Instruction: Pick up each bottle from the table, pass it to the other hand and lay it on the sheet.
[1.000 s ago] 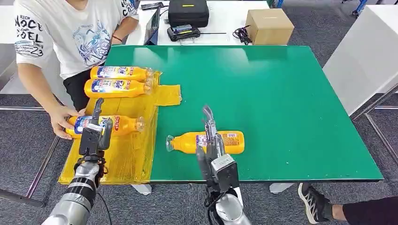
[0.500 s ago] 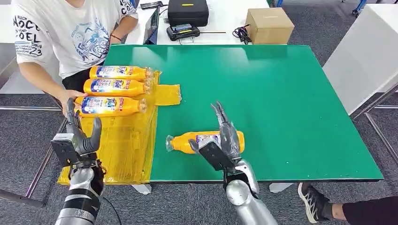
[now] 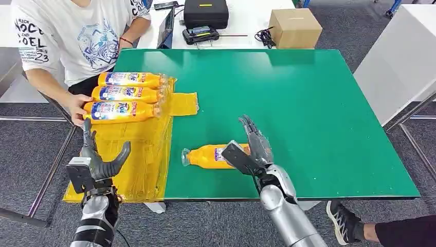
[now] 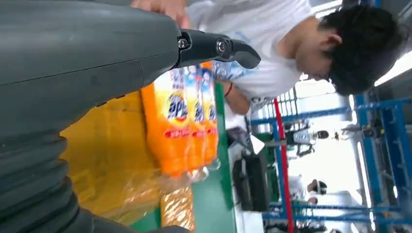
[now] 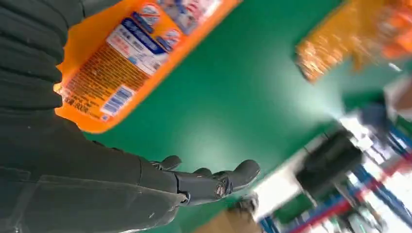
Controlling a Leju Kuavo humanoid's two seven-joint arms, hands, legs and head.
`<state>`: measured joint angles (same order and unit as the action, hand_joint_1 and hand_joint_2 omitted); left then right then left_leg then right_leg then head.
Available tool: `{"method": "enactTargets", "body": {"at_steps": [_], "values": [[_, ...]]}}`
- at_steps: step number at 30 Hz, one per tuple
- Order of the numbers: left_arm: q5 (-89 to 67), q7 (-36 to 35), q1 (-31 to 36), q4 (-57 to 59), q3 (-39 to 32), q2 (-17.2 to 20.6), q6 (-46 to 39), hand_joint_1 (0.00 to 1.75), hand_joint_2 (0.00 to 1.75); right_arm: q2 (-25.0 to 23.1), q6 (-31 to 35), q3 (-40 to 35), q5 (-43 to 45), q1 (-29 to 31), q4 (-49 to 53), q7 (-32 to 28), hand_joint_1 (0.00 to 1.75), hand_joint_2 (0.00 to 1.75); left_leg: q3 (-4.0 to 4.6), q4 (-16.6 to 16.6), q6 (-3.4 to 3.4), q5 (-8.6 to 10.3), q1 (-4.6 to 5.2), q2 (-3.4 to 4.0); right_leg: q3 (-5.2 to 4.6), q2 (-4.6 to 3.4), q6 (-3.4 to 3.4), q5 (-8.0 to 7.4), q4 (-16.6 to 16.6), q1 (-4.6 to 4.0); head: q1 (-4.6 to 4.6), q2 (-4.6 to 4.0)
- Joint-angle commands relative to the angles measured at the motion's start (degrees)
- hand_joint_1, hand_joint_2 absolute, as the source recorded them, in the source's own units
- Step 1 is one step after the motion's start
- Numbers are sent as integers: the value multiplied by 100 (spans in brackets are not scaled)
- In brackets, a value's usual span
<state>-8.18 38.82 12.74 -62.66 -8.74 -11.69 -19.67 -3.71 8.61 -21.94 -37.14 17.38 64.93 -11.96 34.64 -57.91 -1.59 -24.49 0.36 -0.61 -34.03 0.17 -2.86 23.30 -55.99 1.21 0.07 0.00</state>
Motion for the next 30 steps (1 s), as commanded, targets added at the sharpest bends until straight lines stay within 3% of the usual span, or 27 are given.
{"method": "enactTargets", "body": {"at_steps": [1,8,30], "values": [[-31,-32,255,751,168,-18,118,0,175,114,-562,-694,45,888,-1658,-28,0,175,-19,3,10,-6,-6,10,18,-7,12,2,6,-7,0,0],[-107,-3,410,935,327,-41,131,0,175,-45,-976,-1244,196,1595,-2576,-34,0,175,-9,-1,6,-3,-4,11,6,-8,7,-1,-1,-5,2,0],[-99,-42,490,1058,380,-63,147,0,175,-91,-1082,-1528,203,1728,-2874,9,0,175,-15,-8,13,-8,-13,7,17,-3,15,4,-1,-14,0,0]]}}
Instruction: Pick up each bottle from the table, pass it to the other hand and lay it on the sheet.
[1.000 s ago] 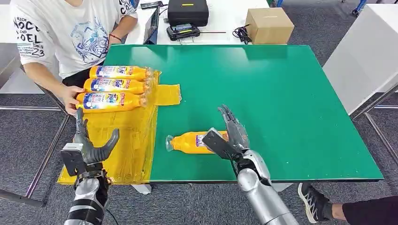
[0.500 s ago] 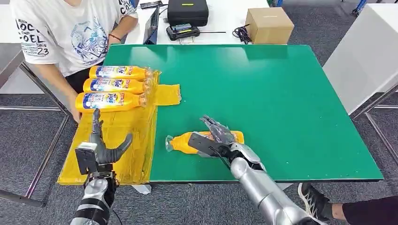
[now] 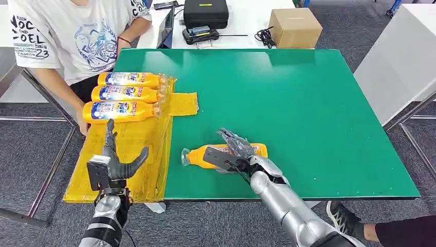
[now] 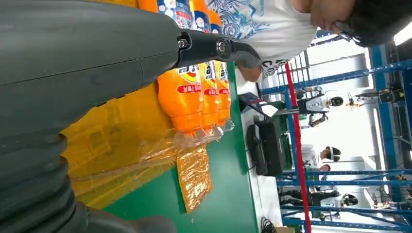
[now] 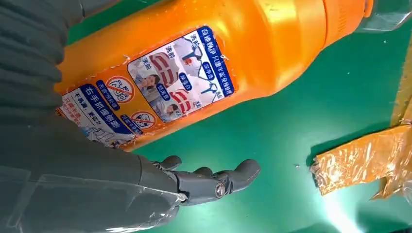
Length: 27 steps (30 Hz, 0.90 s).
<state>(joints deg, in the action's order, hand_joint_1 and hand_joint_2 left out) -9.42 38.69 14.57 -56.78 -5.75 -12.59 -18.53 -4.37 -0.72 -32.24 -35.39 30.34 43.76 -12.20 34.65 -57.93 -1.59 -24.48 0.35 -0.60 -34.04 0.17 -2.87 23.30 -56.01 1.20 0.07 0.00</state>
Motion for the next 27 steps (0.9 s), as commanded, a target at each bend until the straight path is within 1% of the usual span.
{"method": "enactTargets", "body": {"at_steps": [1,2,4,6,9,15,21,27], "values": [[57,-57,322,506,72,20,51,0,175,-24,-155,-566,26,457,-826,52,0,175,-11,-2,9,-4,-6,5,12,-2,12,3,0,-7,0,0],[35,-62,336,558,103,31,61,0,175,-7,-168,-624,25,476,-884,55,0,175,-18,-7,14,-11,-14,9,22,-4,18,6,1,-16,2,0],[69,-69,360,624,102,28,84,0,175,37,-227,-759,0,526,-985,98,0,175,-8,2,6,-1,-2,-1,9,4,8,2,2,-3,2,0],[94,-66,386,675,101,31,85,0,175,79,-281,-948,-53,608,-1100,166,0,175,-24,0,13,-8,-13,2,29,3,17,5,9,-14,0,0],[92,-87,412,720,105,37,92,0,175,97,-386,-1148,-145,717,-1209,282,0,175,-21,0,10,-6,-9,0,23,5,14,5,5,-10,0,0],[76,-148,351,667,69,34,62,0,175,212,-255,-1466,-439,768,-1193,584,0,175,-19,0,9,-3,-8,-2,21,6,11,3,6,-9,0,0],[57,-178,430,758,50,11,76,0,175,226,-421,-1787,-622,863,-1316,839,0,175,-15,0,7,-2,-6,-6,19,8,9,3,6,-7,0,0],[106,-197,466,900,-4,19,120,0,175,220,-642,-1963,-602,972,-1552,822,0,175,-23,0,10,-4,-9,-7,27,11,13,5,6,-10,2,0]]}}
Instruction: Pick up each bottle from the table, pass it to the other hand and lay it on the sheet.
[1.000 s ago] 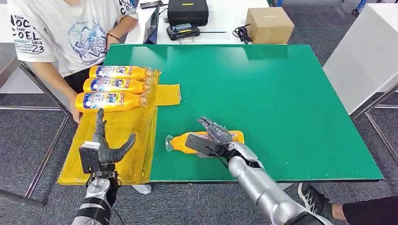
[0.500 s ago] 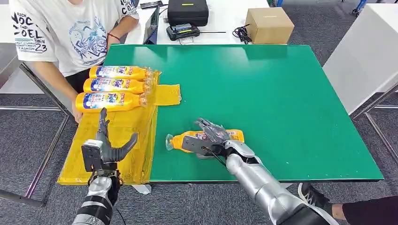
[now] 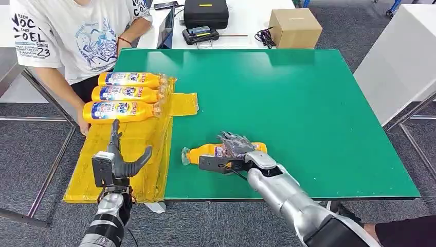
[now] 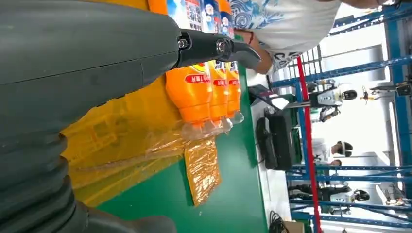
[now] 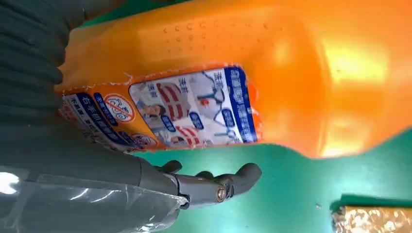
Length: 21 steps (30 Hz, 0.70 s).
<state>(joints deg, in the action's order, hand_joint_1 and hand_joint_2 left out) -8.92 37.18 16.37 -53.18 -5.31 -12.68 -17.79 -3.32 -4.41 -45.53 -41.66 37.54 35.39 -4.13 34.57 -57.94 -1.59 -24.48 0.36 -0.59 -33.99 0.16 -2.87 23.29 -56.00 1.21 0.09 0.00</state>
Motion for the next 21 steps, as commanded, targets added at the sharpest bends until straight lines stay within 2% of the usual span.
{"method": "enactTargets", "body": {"at_steps": [1,2,3,4,5,13,18,21], "values": [[46,-35,288,542,-41,36,47,0,175,113,-329,-651,41,269,-731,-3,0,175,-20,3,13,-5,-13,-9,27,13,16,7,7,-14,0,0],[55,-40,303,560,-44,35,61,0,175,114,-386,-691,36,294,-754,-6,0,175,-17,3,10,-2,-10,-10,23,13,13,4,9,-11,0,0],[61,-39,311,562,-46,30,65,0,175,121,-411,-707,35,316,-764,-14,44,175,-14,3,8,-1,-7,-9,18,11,10,3,7,-8,0,0],[61,-38,315,564,-43,28,67,0,175,121,-407,-692,61,313,-764,-22,140,175,-18,2,11,-3,-10,-10,25,14,13,5,8,-12,0,0],[64,-39,317,566,-38,25,71,0,175,123,-456,-730,51,329,-780,-39,171,175,-14,2,8,-1,-8,-10,19,12,10,3,6,-9,0,0],[67,-41,335,619,-26,28,59,0,175,143,-455,-799,162,324,-783,-112,175,175,-29,4,12,-2,-14,-10,38,14,16,3,11,-15,-2,0],[77,-32,295,590,-21,25,66,0,175,196,-71,-573,429,187,-514,-269,175,175,-28,3,9,-2,-9,-9,34,12,11,3,10,-10,-2,0],[77,-32,295,590,-21,25,66,0,175,196,-71,-573,429,187,-514,-269,175,175,-30,3,10,-3,-9,-11,35,15,12,5,8,-10,0,0]]}}
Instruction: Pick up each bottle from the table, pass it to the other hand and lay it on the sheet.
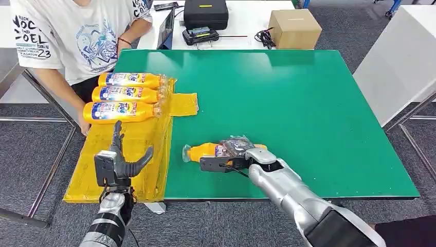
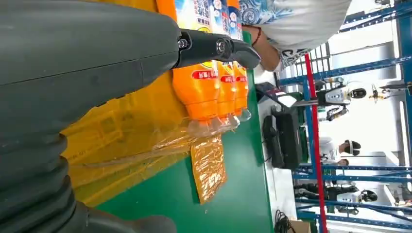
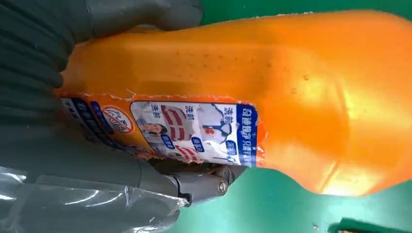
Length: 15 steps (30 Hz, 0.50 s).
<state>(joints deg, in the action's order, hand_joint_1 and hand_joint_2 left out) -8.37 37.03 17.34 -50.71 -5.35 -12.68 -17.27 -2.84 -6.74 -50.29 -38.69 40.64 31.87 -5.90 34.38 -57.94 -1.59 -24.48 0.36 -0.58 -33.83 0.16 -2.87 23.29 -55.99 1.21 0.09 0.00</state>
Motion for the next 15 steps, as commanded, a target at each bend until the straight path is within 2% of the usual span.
{"method": "enactTargets", "body": {"at_steps": [1,3,4,5,6,8,9,10,11,12,14,15], "values": [[23,-17,198,343,-17,25,13,0,175,148,162,-96,132,-124,-162,-92,175,175,-8,3,8,-2,-8,-9,14,11,10,4,6,-9,-2,0],[23,-17,198,343,-17,25,13,0,175,148,162,-96,132,-124,-162,-92,175,175,-12,2,10,-4,-11,-7,19,10,13,5,8,-12,-2,0],[35,-14,175,300,-30,18,20,0,175,142,932,393,448,-391,237,-327,175,175,-12,3,10,-3,-11,-8,19,12,12,4,9,-11,0,0],[52,-11,116,215,-51,4,15,0,175,89,1333,751,623,-702,589,-408,175,175,-14,2,12,-5,-14,-8,23,12,16,5,10,-15,0,0],[69,-26,4,54,-76,-24,5,0,175,31,2142,1238,607,-1176,1404,-483,175,175,-12,5,10,-2,-12,-11,21,14,13,4,11,-13,-2,0],[96,-69,-213,-240,-74,-65,49,0,175,-56,2650,1960,506,-2008,3061,-468,175,175,-23,11,13,-8,-18,-6,32,9,16,6,21,-19,0,0],[96,-77,-277,-317,-66,-82,38,0,175,-45,2756,2100,324,-2189,3476,-381,175,175,-14,7,12,-10,-19,-1,21,2,14,6,15,-19,-9,0],[127,-90,-333,-388,-56,-106,48,0,175,-206,3112,2572,430,-2472,3986,-612,175,175,-9,0,13,-14,-17,5,16,-4,15,9,6,-18,-2,0],[148,-99,-355,-418,-57,-120,42,0,175,-216,3257,2689,288,-2549,4130,-642,175,175,5,-1,10,-12,-9,10,1,-8,12,8,-1,-9,-2,0],[208,-112,-377,-462,-32,-151,68,0,175,-423,3682,3179,646,-2813,4519,-1161,175,175,3,-6,14,-20,-14,6,5,-3,17,17,-4,-15,-2,0],[315,-172,-374,-463,2,-182,131,0,175,-522,3908,3503,898,-3054,4931,-1607,175,175,20,-7,13,-16,-12,-16,-9,19,16,20,-7,-13,0,0],[320,-174,-370,-462,11,-193,135,0,175,-511,3907,3528,916,-3075,4956,-1621,175,175,33,-6,9,-10,-9,-30,-19,28,11,18,-7,-9,-2,0]]}}
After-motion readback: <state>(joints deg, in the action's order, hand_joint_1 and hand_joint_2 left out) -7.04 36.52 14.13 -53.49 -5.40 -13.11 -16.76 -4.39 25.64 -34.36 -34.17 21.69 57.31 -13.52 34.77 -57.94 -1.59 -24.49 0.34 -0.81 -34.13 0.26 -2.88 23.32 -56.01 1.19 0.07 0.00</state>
